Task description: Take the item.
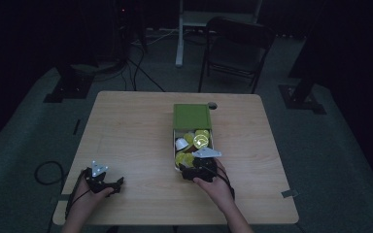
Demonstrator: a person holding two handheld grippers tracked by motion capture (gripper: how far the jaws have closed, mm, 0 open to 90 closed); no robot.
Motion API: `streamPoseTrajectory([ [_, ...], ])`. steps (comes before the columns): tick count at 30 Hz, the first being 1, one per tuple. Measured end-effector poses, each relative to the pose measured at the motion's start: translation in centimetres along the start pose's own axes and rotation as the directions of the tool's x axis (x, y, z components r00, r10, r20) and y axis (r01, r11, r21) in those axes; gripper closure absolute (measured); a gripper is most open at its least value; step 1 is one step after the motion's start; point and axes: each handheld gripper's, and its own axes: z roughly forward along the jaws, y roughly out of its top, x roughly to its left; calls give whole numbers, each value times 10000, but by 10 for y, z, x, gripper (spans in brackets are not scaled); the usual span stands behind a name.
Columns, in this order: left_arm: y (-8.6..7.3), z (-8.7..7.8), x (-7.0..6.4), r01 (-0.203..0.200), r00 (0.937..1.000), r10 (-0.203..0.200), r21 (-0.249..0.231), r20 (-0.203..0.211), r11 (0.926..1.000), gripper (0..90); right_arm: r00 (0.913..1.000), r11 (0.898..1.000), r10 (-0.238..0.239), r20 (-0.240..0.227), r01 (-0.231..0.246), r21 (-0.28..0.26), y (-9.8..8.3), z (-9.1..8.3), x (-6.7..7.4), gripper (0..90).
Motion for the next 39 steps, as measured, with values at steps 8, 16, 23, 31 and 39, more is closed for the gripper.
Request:
streamPoseTrajectory([
  [8, 0, 0, 0, -1, 10000, 1, 0, 0, 10000, 85, 9996, 9997, -225, 194, 223, 76, 3, 5, 2, 278],
  [16, 0, 0, 0, 0, 10000, 0, 3, 1, 10000, 86, 9998, 9991, -97, 152, 90, 420, 0, 14, 4, 347],
  [23, 0, 0, 0, -2, 10000, 2, 4, 1, 10000, 85, 9998, 9990, -13, 205, 4, 450, -1, 18, 2, 481],
  [31, 0, 0, 0, 3, 10000, -3, 0, -1, 10000, 86, 9993, 9992, -351, 139, 348, 213, 3, 10, 0, 558],
  [39, 0, 0, 0, 6, 10000, -6, 0, 1, 10000, 85, 9990, 9988, -457, 16, 457, 196, 5, 4, -3, 563],
])
